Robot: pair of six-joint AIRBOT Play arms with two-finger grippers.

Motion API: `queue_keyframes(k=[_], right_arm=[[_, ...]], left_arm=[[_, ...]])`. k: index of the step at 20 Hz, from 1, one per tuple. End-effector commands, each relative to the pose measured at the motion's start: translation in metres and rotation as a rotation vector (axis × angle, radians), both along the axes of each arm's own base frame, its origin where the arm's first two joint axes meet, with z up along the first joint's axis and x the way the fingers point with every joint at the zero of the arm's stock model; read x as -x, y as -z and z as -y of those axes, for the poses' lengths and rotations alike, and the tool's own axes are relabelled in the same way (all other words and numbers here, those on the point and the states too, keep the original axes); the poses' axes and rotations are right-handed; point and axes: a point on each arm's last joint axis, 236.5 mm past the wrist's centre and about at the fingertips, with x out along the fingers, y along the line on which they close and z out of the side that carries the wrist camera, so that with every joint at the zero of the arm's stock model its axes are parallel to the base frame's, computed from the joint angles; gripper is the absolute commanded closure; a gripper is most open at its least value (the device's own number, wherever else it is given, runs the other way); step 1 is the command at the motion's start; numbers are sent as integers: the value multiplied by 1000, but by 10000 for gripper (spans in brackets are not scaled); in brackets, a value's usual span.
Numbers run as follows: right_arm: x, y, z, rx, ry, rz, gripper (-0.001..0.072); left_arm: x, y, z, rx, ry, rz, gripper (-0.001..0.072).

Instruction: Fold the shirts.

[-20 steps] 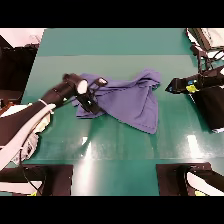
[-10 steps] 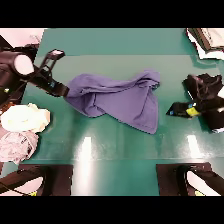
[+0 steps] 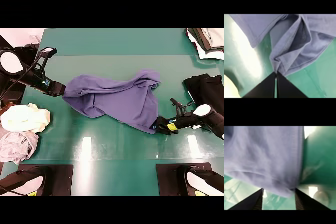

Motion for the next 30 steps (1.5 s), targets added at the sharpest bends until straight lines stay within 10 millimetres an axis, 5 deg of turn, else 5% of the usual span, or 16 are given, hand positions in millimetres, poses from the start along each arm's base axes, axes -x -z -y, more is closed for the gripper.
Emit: queue_keyframes(k=[1,3,6,10,14,18,22,27,30], right_arm=[[-3,12,-6,12,4,9,470],[-11,2,-4,19,0,78,684],[-42,-47,8,31,35,261,697],[-104,-185,55,79,166,646,697],[-122,-336,93,164,254,1006,697],[-95,-480,105,260,286,1337,697],[-42,-579,102,374,288,1577,697],[17,-640,101,584,314,1725,698],[20,-633,112,689,310,1642,700]], left_arm=[[-3,-2,1,8,2,17,681],[-12,-8,2,16,-7,64,681],[-35,-34,-7,30,-61,164,681],[-71,-130,-52,118,-249,387,681],[-69,-263,-70,272,-298,660,681],[-15,-397,-63,308,-235,992,681],[77,-481,-58,301,-194,1301,681],[202,-552,-50,316,-160,1625,682],[199,-537,-48,293,-155,1565,682]])
